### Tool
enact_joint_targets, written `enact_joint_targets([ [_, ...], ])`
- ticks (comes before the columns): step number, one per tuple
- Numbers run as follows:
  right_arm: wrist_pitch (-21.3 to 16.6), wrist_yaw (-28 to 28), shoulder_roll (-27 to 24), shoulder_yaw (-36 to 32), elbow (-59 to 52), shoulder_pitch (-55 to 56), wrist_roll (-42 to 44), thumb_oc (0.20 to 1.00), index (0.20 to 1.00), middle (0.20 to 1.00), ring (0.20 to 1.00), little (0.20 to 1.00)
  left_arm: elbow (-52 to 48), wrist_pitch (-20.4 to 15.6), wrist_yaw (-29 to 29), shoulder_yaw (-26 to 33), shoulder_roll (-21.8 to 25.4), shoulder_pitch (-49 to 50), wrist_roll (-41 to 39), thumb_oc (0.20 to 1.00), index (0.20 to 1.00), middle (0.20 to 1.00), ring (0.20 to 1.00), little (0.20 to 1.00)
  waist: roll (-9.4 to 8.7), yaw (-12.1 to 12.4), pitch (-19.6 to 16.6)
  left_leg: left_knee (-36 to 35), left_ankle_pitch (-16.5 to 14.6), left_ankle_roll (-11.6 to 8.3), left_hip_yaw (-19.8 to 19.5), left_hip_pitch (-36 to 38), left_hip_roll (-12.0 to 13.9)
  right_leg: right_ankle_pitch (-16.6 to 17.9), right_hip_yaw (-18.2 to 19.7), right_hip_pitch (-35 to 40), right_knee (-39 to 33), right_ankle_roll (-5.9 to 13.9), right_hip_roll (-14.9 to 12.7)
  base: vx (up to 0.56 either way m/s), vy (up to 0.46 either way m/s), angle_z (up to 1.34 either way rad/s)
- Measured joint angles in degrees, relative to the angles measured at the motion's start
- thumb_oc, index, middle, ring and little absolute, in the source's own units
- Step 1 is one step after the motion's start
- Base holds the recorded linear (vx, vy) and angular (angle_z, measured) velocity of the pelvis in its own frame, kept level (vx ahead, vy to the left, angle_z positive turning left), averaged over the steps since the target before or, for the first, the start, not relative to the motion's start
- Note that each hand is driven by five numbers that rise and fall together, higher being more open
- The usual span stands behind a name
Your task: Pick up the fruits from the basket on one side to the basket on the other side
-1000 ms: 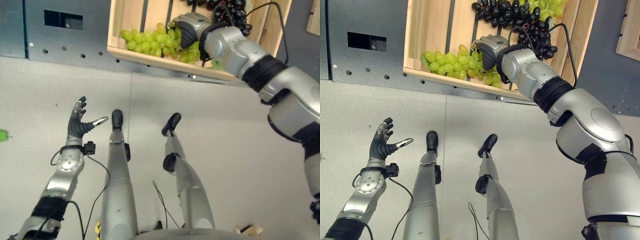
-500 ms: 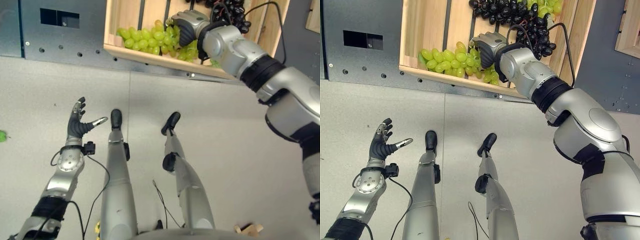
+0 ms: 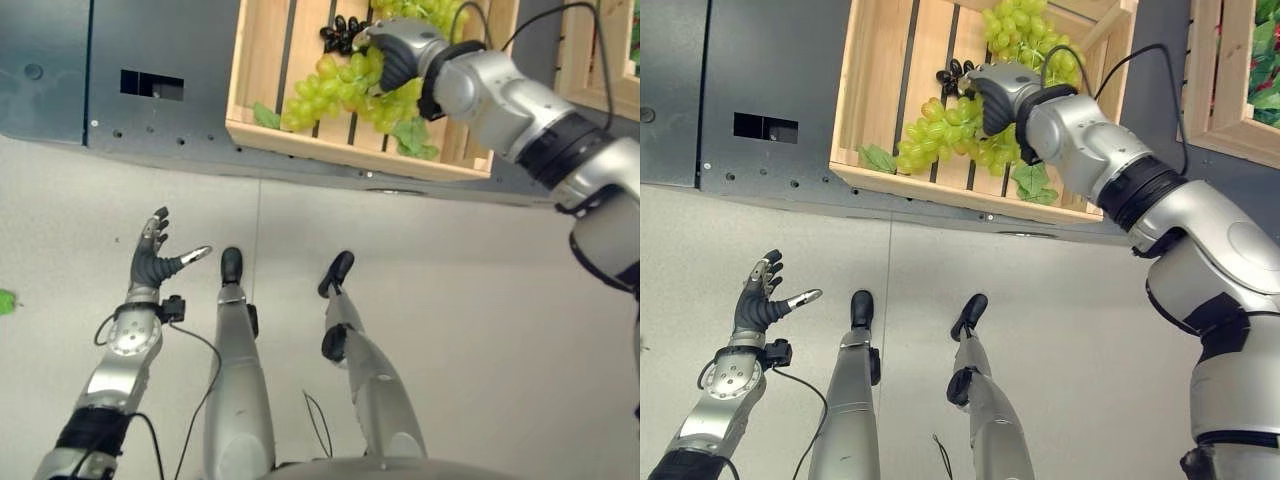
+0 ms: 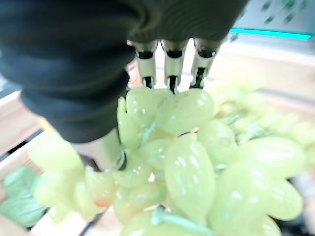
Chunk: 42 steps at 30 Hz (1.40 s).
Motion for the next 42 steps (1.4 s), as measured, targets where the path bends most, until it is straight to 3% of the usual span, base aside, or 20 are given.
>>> enact_joint_targets([
  [3,-0.2,0.0,-2.7,0.1,-1.3,-0.1,0.1,0.2,0.2,0.2,0.2,0.2,0.5,0.3,-1.3,0.0,-0.6,0.3,-0.4,1.0,1.0,1.0,1.0,1.0,0.0,0.8,0.0,-0.6,0.1,-0.1,0.7,1.9,0.0,0.6,0.0,1.0,0.3,-0.74,-0.1,-0.05,0.009,-0.08],
  [8,-0.8,0.1,-3.2,1.3,-1.3,-0.1,1.3,0.2,0.2,0.2,0.2,0.2,1.7,0.5,-3.2,0.0,-0.1,0.5,-0.4,1.0,1.0,1.0,1.0,1.0,0.03,0.7,0.0,-1.5,0.0,-0.12,1.5,7.6,-0.1,0.6,0.1,5.7,0.3,-0.73,-0.5,-0.02,0.007,-0.06],
  [24,-2.1,1.1,-6.0,2.3,-3.2,-0.2,1.2,0.2,0.2,0.2,0.2,0.2,1.3,1.6,-7.0,1.1,1.0,3.0,-0.4,1.0,1.0,1.0,1.0,1.0,0.02,2.8,0.0,-5.3,0.7,-0.38,1.6,16.7,-0.7,-0.3,-1.6,13.8,-0.4,-0.11,-0.9,0.01,-0.007,0.02],
  [29,-2.5,2.0,-9.4,2.3,-4.5,-0.2,0.4,0.2,0.2,0.2,0.2,0.2,-3.3,1.7,-8.1,3.3,4.6,3.3,-0.3,1.0,1.0,1.0,1.0,1.0,-0.09,4.1,-0.1,-7.0,1.0,-0.67,1.5,19.7,-1.0,-1.4,-2.1,16.2,-0.4,-0.02,-1.1,0.01,-0.03,0.03],
  [32,-3.0,2.9,-12.1,2.4,-6.6,-0.5,-0.1,0.2,0.2,0.2,0.2,0.2,-6.8,1.7,-8.7,5.6,7.9,2.4,-0.2,1.0,1.0,1.0,1.0,1.0,-0.51,4.3,-0.4,-10.3,2.8,-1.21,0.9,21.6,-1.1,-1.8,-3.9,17.3,-0.4,-0.11,-0.9,0.0,-0.064,0.18],
  [37,-3.9,4.0,-13.5,4.2,-9.3,-2.9,0.0,0.2,0.2,0.2,0.2,0.2,-8.6,1.9,-9.7,6.7,10.8,0.0,-0.3,1.0,1.0,1.0,1.0,1.0,-1.78,4.0,-2.0,-12.8,4.1,-1.81,-0.1,23.2,-1.0,-2.6,-5.1,18.2,-0.4,-0.51,-0.5,0.0,-0.011,0.09],
  [42,-4.9,6.4,-14.0,5.6,-11.8,-4.6,0.7,0.2,0.2,0.2,0.2,0.2,-10.5,3.1,-10.8,9.5,17.4,-0.8,0.1,1.0,1.0,1.0,1.0,1.0,-2.21,4.2,-2.5,-12.8,4.1,-1.86,0.1,24.4,-1.0,-2.7,-5.0,19.2,-0.4,-0.58,-0.5,0.0,0.0,0.0],
])
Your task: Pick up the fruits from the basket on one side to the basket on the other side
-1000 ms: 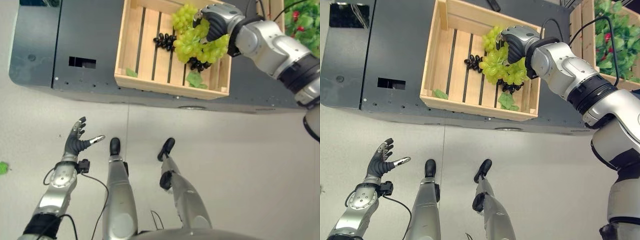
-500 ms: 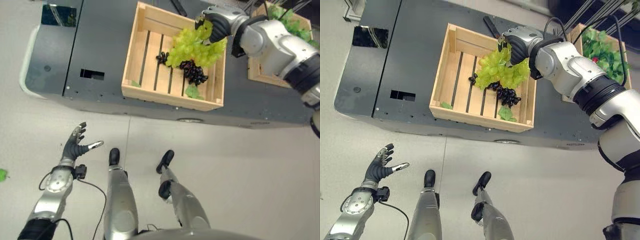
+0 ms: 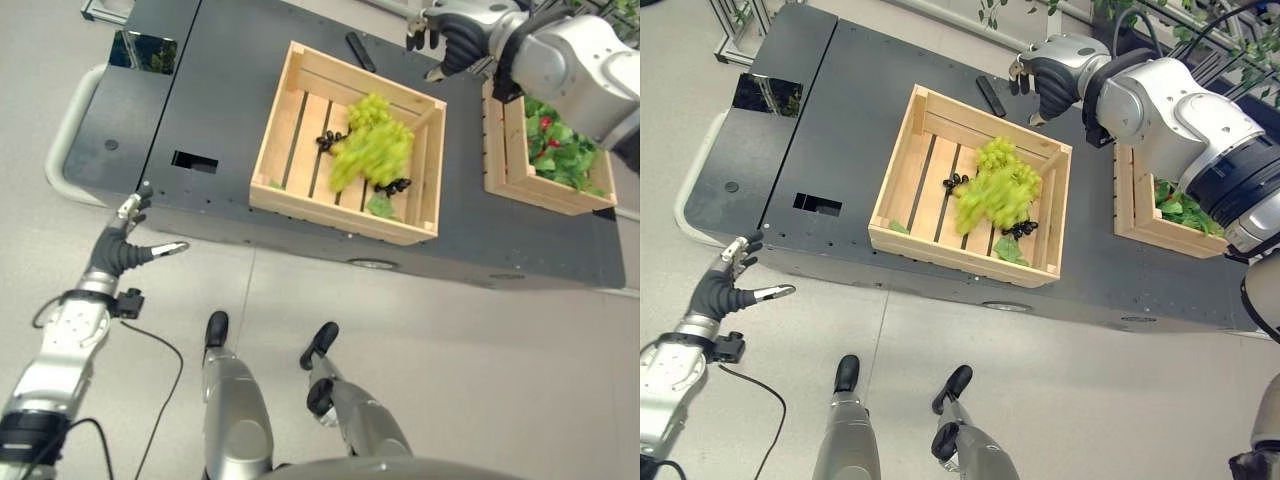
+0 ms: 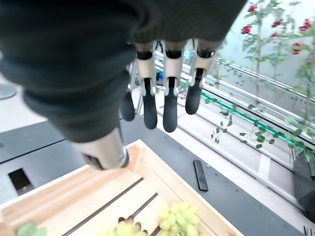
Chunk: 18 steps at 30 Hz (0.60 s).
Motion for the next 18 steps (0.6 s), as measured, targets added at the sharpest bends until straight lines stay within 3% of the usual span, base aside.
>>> enact_joint_targets([
  [7,-0.5,2.4,-0.2,0.9,-4.8,0.0,3.9,0.2,0.2,0.2,0.2,0.2,-2.1,0.1,-0.9,0.6,5.4,-2.0,-1.1,1.0,1.0,1.0,1.0,1.0,0.43,-0.3,-5.0,-0.6,0.0,0.01,0.1,0.2,-0.2,-1.1,-0.2,0.0,0.0,0.52,-0.2,0.0,0.0,0.0],
  [17,-0.6,3.7,-0.3,2.4,-7.9,0.0,6.7,0.2,0.2,0.2,0.2,0.2,-2.1,0.1,-1.6,-0.6,6.3,-2.9,-3.5,1.0,1.0,1.0,1.0,1.0,0.5,-0.3,-5.6,-1.2,0.0,0.01,1.0,1.9,-0.1,-1.0,0.2,0.9,0.0,0.53,-0.2,0.0,0.001,-0.02],
  [18,-0.6,3.7,-0.3,2.8,-7.9,0.0,6.7,0.294,0.294,0.294,0.294,0.294,-2.1,0.1,-1.8,-0.9,6.3,-2.9,-3.5,1.0,1.0,1.0,1.0,1.0,0.5,-0.3,-5.6,-1.2,0.0,0.01,1.0,1.9,-0.1,-1.0,0.3,0.9,0.0,0.53,-0.2,0.0,0.0,0.0],
])
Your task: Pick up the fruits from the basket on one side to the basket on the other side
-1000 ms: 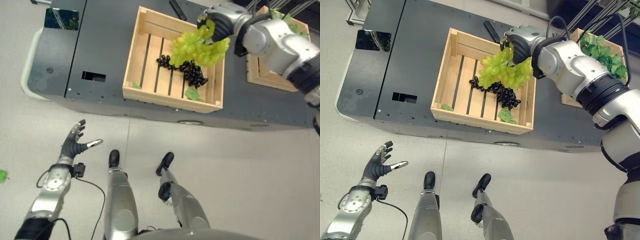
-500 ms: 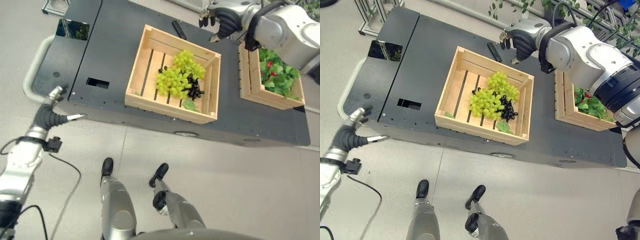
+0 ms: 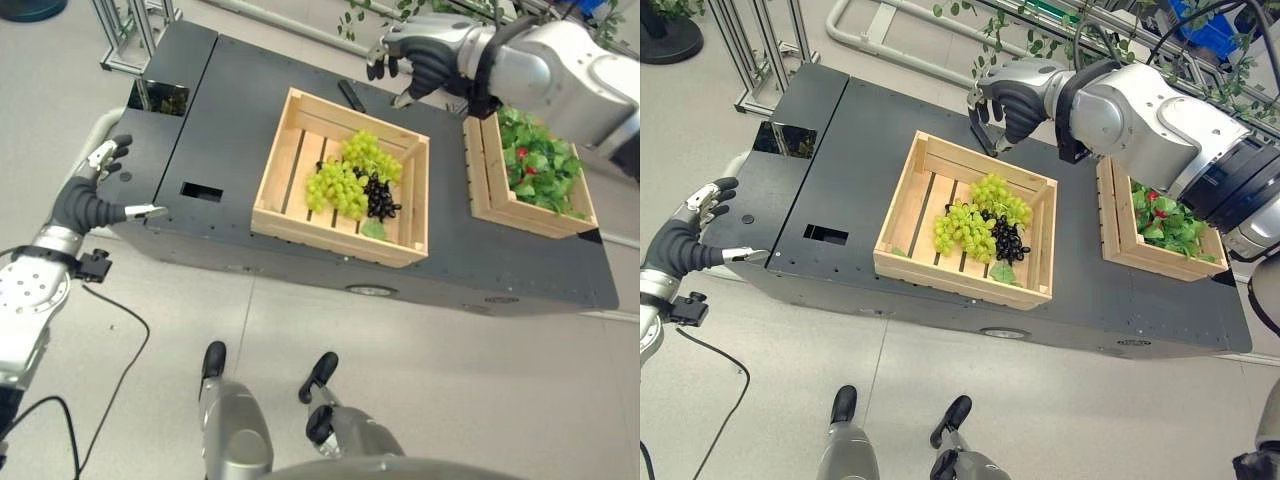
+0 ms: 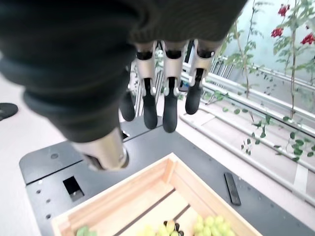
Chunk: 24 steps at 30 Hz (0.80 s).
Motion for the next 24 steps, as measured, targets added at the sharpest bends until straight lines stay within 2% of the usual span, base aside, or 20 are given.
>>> enact_joint_targets([
  [1,0.0,0.1,0.0,0.2,0.0,0.0,0.0,0.793,0.793,0.793,0.793,0.793,0.0,0.0,-0.3,-0.1,0.0,0.0,0.0,1.0,1.0,1.0,1.0,1.0,0.0,0.0,0.0,0.0,0.0,0.0,0.0,0.0,0.0,0.0,0.0,0.0,0.0,0.0,0.0,0.0,0.0,0.0],
  [2,0.0,0.1,0.1,0.2,0.4,0.3,0.0,1.0,1.0,1.0,1.0,1.0,0.0,0.0,-0.5,-0.3,0.0,0.0,0.0,1.0,1.0,1.0,1.0,1.0,0.04,0.1,0.0,0.0,0.0,0.0,0.0,0.0,0.0,0.0,0.0,-0.1,0.0,0.0,0.0,0.0,0.0,0.0],
  [8,0.0,0.7,1.3,0.2,3.8,2.7,-0.2,1.0,1.0,1.0,1.0,1.0,0.0,0.0,-0.5,-2.0,0.0,0.2,0.0,1.0,1.0,1.0,1.0,1.0,0.4,0.2,0.3,0.0,0.0,0.0,0.1,-0.2,-0.1,0.0,0.0,-0.2,0.0,0.0,-0.1,-0.02,0.012,0.0],
  [12,0.1,0.8,2.5,0.2,7.3,3.6,-0.9,1.0,1.0,1.0,1.0,1.0,0.0,0.0,-0.1,-2.4,-0.7,1.2,0.0,1.0,1.0,1.0,1.0,1.0,1.58,0.2,1.2,0.2,0.0,0.02,0.0,-1.3,-0.1,0.0,-0.1,-1.2,0.0,0.02,-0.2,-0.02,0.017,0.0],
  [17,0.7,1.0,2.4,0.0,11.5,4.6,-1.8,1.0,1.0,1.0,1.0,1.0,0.0,0.0,1.0,-2.6,-2.7,2.1,0.3,1.0,1.0,1.0,1.0,1.0,4.61,0.5,3.4,1.0,0.0,0.09,-1.0,-3.6,-0.2,0.2,-0.7,-2.6,0.2,0.06,-0.3,-0.03,0.037,0.08],
  [18,1.0,0.9,2.3,-1.4,12.7,5.7,-2.8,1.0,1.0,1.0,1.0,1.0,0.0,-0.2,1.9,-2.5,-3.6,2.2,1.1,1.0,1.0,1.0,1.0,1.0,6.32,0.7,4.8,1.6,0.0,0.13,-1.4,-4.9,-0.2,0.5,-0.8,-3.5,0.7,-0.22,-0.4,-0.04,0.036,0.09],
  [19,1.0,0.8,2.2,-2.0,13.3,6.0,-3.1,1.0,1.0,1.0,1.0,1.0,0.0,-0.2,2.2,-2.6,-4.1,2.0,1.3,1.0,1.0,1.0,1.0,1.0,6.66,0.6,5.2,1.8,0.0,0.13,-1.4,-5.5,-0.2,0.5,-0.8,-4.2,1.1,-0.23,-0.5,-0.04,0.042,0.03],
  [20,1.4,0.7,2.2,-2.1,14.4,6.2,-3.9,1.0,1.0,1.0,1.0,1.0,-0.1,-0.2,2.4,-2.7,-4.3,1.8,1.5,1.0,1.0,1.0,1.0,1.0,7.8,1.2,7.2,2.0,0.1,0.21,-1.4,-6.2,-0.3,0.7,-0.8,-5.0,1.2,-0.45,-0.6,-0.02,0.03,-0.05],
  [22,1.6,0.6,2.4,-2.2,15.5,6.7,-4.8,1.0,1.0,1.0,1.0,1.0,-0.1,-0.3,3.2,-2.7,-4.8,1.5,2.9,1.0,1.0,1.0,1.0,1.0,9.24,1.6,9.9,2.3,0.1,0.27,-1.5,-6.8,-0.2,0.8,-0.7,-5.6,1.7,-0.55,-0.7,-0.03,0.048,-0.03],
  [24,2.1,0.0,2.7,-3.6,16.4,7.9,-5.7,1.0,1.0,1.0,1.0,1.0,-0.2,-0.4,3.9,-2.7,-7.0,1.2,3.0,1.0,1.0,1.0,1.0,1.0,9.77,1.5,11.4,2.8,0.1,0.28,-1.4,-8.3,-0.3,0.8,-0.5,-7.2,2.1,-0.56,-0.9,-0.02,0.047,-0.02],
])
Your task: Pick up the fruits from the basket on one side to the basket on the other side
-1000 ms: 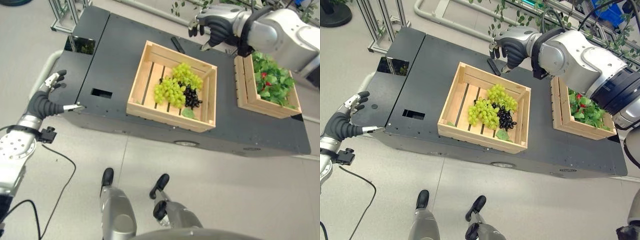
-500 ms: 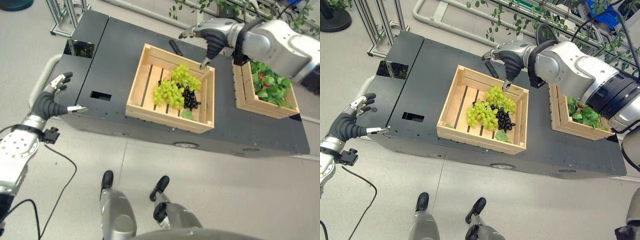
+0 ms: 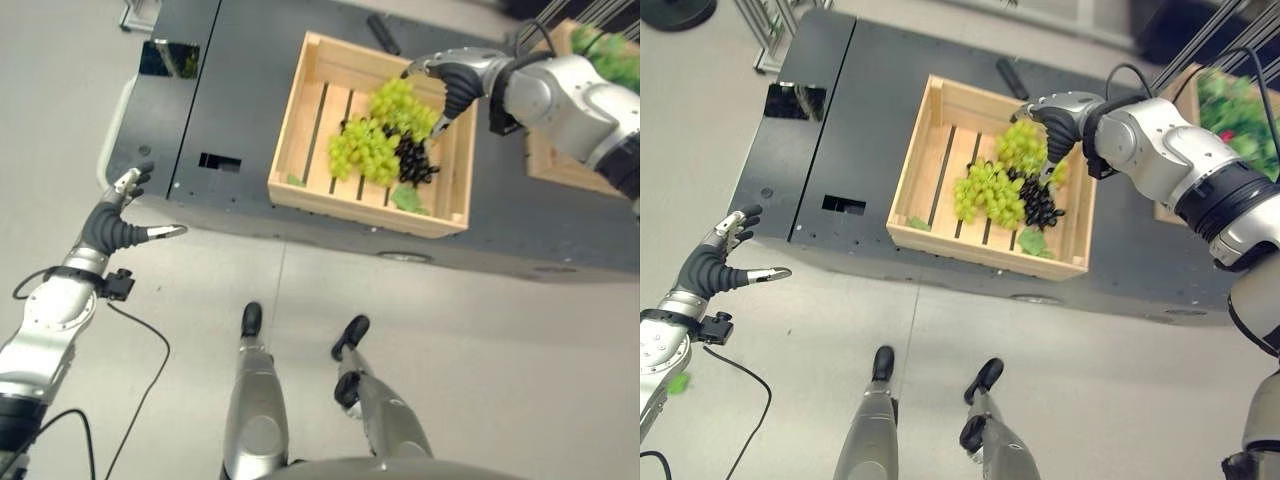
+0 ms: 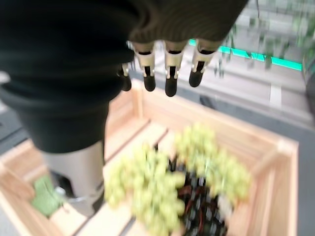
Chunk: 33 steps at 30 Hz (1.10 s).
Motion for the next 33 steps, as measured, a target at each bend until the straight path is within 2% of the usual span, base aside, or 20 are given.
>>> enact_joint_targets([
  [8,1.5,-4.1,4.7,-5.3,6.1,1.4,-1.9,1.0,1.0,1.0,1.0,1.0,0.3,-0.7,2.8,-2.1,-7.3,-0.2,-0.1,1.0,1.0,1.0,1.0,1.0,-0.06,-1.8,0.5,5.7,-1.5,0.94,0.1,-12.4,0.1,0.4,3.4,-11.7,3.3,-0.34,-0.6,0.03,0.022,-0.07],
  [15,2.6,-6.8,6.7,-6.5,9.1,1.3,-2.2,1.0,1.0,1.0,1.0,1.0,0.3,-1.2,4.8,-2.2,-8.2,-0.1,-0.1,1.0,1.0,1.0,1.0,1.0,-0.1,-3.2,0.5,6.8,-1.5,1.0,-0.4,-18.2,0.2,0.7,3.4,-17.2,3.8,-0.63,-0.7,0.04,-0.02,0.0],
  [21,2.7,-9.2,7.5,-7.8,10.6,1.1,-2.2,1.0,1.0,1.0,1.0,1.0,0.4,-1.3,6.8,-2.3,-9.4,-0.9,-0.1,1.0,1.0,1.0,1.0,1.0,-0.11,-3.4,0.5,7.1,-1.5,1.0,-0.3,-21.6,0.2,0.8,3.7,-20.6,4.0,-0.78,-0.7,0.03,-0.009,-0.02],
  [26,2.8,-11.9,11.5,-12.3,14.1,0.4,-1.6,1.0,1.0,1.0,1.0,1.0,1.3,-1.5,8.1,-3.6,-10.5,-1.2,-0.1,1.0,1.0,1.0,1.0,1.0,-0.13,-4.7,0.5,7.3,-1.5,1.02,-0.5,-23.1,0.1,0.9,3.7,-22.1,4.0,-0.79,-0.7,0.04,-0.002,0.0],
  [33,2.6,-17.0,18.3,-25.6,20.4,0.8,13.2,1.0,1.0,1.0,1.0,1.0,2.5,-1.6,9.6,-4.8,-13.0,-2.3,-0.8,1.0,1.0,1.0,1.0,1.0,-0.17,-4.9,0.5,7.9,-1.5,1.01,-0.5,-25.3,0.2,1.4,4.1,-24.3,4.0,-1.03,-0.6,0.04,0.004,-0.03],
])
